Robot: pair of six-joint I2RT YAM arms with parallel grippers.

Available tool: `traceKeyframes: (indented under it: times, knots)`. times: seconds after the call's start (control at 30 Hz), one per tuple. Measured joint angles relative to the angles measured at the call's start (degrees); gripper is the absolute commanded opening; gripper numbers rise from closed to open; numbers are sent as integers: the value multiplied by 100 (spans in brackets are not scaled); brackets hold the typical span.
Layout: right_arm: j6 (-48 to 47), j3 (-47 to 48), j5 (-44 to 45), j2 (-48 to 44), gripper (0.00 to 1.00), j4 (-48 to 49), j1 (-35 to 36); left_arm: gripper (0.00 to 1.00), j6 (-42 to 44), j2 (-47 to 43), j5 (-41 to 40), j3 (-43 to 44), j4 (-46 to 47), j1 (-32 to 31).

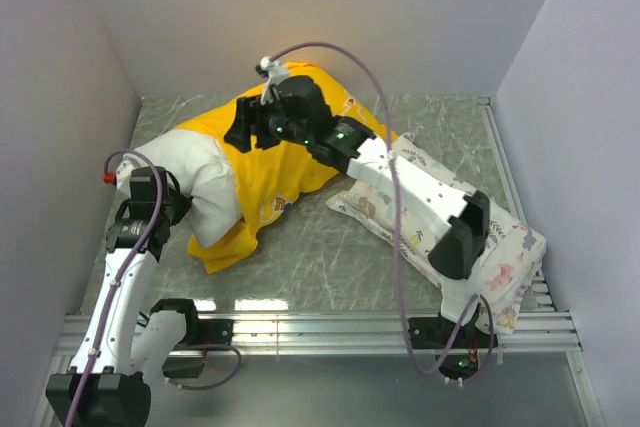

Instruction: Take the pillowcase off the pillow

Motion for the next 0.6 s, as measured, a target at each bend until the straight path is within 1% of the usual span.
traceKeyframes:
  times: [0.13, 0.3, 0.43, 0.53, 0.6]
  knots:
    - [-439, 48, 890, -511, 75, -127, -26, 0, 46, -92, 4, 0, -13, 0]
    - [-697, 269, 1755, -262, 71, -557, -216, 0, 114, -258, 7, 7, -164, 0]
    - [-697, 59, 2079, 173, 72, -855, -540, 0, 225, -319, 52, 68, -271, -2]
    - [-632, -133, 2111, 503, 73, -1067, -820, 0, 317, -409, 85, 83, -273, -2]
    - [-575, -138, 2050, 688, 68, -1110, -970, 0, 345, -461, 120, 98, -313, -2]
